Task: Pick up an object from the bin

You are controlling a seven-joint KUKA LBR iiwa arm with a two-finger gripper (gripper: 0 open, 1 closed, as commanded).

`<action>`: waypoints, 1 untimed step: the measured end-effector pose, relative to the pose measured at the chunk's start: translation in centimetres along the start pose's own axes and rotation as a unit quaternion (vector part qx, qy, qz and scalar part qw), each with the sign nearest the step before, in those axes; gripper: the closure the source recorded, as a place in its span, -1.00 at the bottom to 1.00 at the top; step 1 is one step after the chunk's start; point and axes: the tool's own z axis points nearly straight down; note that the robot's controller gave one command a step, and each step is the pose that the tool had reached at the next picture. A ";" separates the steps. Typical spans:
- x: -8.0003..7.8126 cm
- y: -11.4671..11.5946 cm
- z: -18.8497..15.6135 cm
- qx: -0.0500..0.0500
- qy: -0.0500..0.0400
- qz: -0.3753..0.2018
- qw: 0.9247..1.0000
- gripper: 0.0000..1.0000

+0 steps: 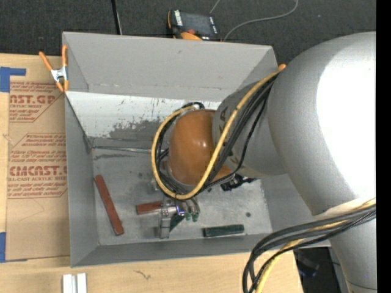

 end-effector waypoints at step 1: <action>-0.3 -0.2 -0.2 0.000 -0.002 0.002 1.000 1.00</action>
Offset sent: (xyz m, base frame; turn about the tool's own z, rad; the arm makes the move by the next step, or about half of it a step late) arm 0.0000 0.0000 0.0000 0.0000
